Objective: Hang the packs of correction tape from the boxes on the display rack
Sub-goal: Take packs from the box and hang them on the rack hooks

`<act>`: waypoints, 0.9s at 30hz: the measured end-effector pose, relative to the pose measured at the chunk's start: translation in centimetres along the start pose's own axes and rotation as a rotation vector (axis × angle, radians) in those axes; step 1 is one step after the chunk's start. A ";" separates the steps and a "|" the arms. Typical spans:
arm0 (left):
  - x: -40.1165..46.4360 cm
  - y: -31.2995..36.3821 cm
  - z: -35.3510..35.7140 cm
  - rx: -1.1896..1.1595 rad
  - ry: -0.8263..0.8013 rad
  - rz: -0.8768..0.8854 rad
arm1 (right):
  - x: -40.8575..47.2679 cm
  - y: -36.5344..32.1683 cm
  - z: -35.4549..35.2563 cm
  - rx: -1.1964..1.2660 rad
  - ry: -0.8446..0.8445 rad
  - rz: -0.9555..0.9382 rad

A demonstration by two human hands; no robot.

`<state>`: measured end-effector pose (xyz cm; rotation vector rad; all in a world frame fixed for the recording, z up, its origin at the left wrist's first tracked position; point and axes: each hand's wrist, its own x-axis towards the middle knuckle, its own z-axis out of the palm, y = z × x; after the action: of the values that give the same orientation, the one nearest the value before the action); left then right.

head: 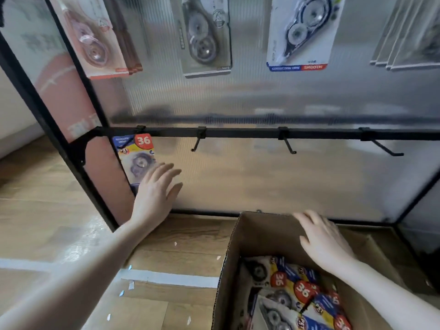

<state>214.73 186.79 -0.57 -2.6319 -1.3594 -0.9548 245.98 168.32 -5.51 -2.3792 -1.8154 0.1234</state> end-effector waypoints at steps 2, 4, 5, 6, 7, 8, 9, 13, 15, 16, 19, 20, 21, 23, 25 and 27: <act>-0.7 3.2 1.9 -0.026 -0.071 0.045 | -0.8 1.8 0.3 -0.005 0.010 0.018; -1.1 6.1 3.7 -0.044 -0.138 0.089 | -1.6 3.5 0.6 0.004 0.011 0.051; -1.4 7.6 4.6 -0.056 -0.169 0.109 | -2.0 4.3 0.7 0.008 0.012 0.072; -1.6 9.1 5.4 -0.069 -0.195 0.132 | -2.4 4.9 0.9 0.007 0.013 0.088; -1.8 10.5 6.2 -0.081 -0.220 0.157 | -2.8 5.6 1.2 0.002 0.012 0.100; -2.1 11.7 6.9 -0.087 -0.245 0.187 | -3.1 6.1 1.5 -0.007 0.009 0.108; -2.4 12.8 7.5 -0.087 -0.267 0.227 | -3.5 6.6 1.8 -0.016 0.005 0.114; -3.6 15.9 10.0 -0.095 -0.337 0.382 | -4.7 8.6 3.3 -0.023 -0.012 0.151; -4.5 16.7 11.5 -0.095 -0.392 0.436 | -5.0 9.0 4.2 -0.062 -0.033 0.142; -5.0 17.0 12.2 -0.086 -0.426 0.456 | -5.1 9.1 4.8 -0.079 -0.054 0.134; -6.5 17.9 14.4 -0.040 -0.619 0.430 | -5.3 9.2 6.6 -0.101 -0.193 0.144; -7.0 18.0 15.1 -0.006 -0.707 0.405 | -5.4 9.3 7.3 -0.110 -0.262 0.150; -7.5 18.1 15.8 0.044 -0.803 0.389 | -5.6 9.4 8.0 -0.120 -0.333 0.149; -8.7 17.8 17.1 0.132 -0.989 0.376 | -5.9 9.6 9.1 -0.133 -0.450 0.140; -10.1 16.9 18.4 0.186 -1.149 0.373 | -6.3 9.7 9.9 -0.152 -0.524 0.125; -11.6 16.2 19.2 0.209 -1.268 0.405 | -6.4 9.7 10.7 -0.172 -0.569 0.108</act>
<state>231.56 173.93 -18.34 -3.1070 -0.7448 1.0179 251.87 160.32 -17.78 -2.7657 -1.9734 0.7548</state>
